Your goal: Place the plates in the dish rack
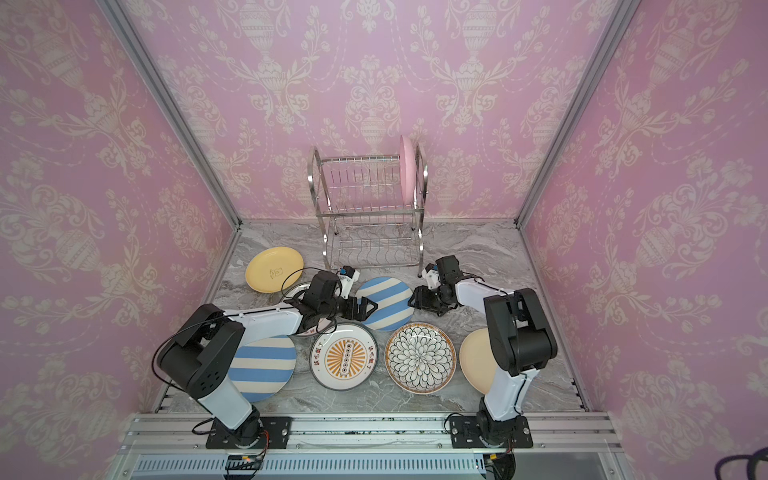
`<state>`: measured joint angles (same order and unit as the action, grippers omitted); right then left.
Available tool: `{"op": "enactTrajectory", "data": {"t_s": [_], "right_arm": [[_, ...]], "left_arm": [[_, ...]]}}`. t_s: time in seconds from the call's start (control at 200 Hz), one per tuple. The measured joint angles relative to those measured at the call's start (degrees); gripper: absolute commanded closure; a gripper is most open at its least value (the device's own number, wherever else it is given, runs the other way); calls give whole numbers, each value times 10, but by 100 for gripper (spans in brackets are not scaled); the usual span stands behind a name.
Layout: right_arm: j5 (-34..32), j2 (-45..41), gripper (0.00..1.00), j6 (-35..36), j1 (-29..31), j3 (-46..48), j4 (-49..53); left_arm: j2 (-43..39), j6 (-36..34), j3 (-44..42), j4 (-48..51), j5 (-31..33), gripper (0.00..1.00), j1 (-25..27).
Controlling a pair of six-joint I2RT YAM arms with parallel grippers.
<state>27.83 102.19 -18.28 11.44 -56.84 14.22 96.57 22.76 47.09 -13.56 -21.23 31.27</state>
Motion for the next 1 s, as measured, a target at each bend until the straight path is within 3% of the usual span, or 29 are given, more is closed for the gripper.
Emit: {"op": "enactTrajectory", "data": {"t_s": [0.445, 0.806, 0.996], "right_arm": [[14, 16, 44, -15, 6, 0, -44], [20, 23, 46, -29, 9, 0, -68], [24, 27, 51, -35, 10, 4, -84]], "left_arm": [[5, -24, 11, 31, 57, 1, -1], [46, -21, 29, 16, 43, 1, -1], [48, -16, 29, 7, 32, 1, -3]]}}
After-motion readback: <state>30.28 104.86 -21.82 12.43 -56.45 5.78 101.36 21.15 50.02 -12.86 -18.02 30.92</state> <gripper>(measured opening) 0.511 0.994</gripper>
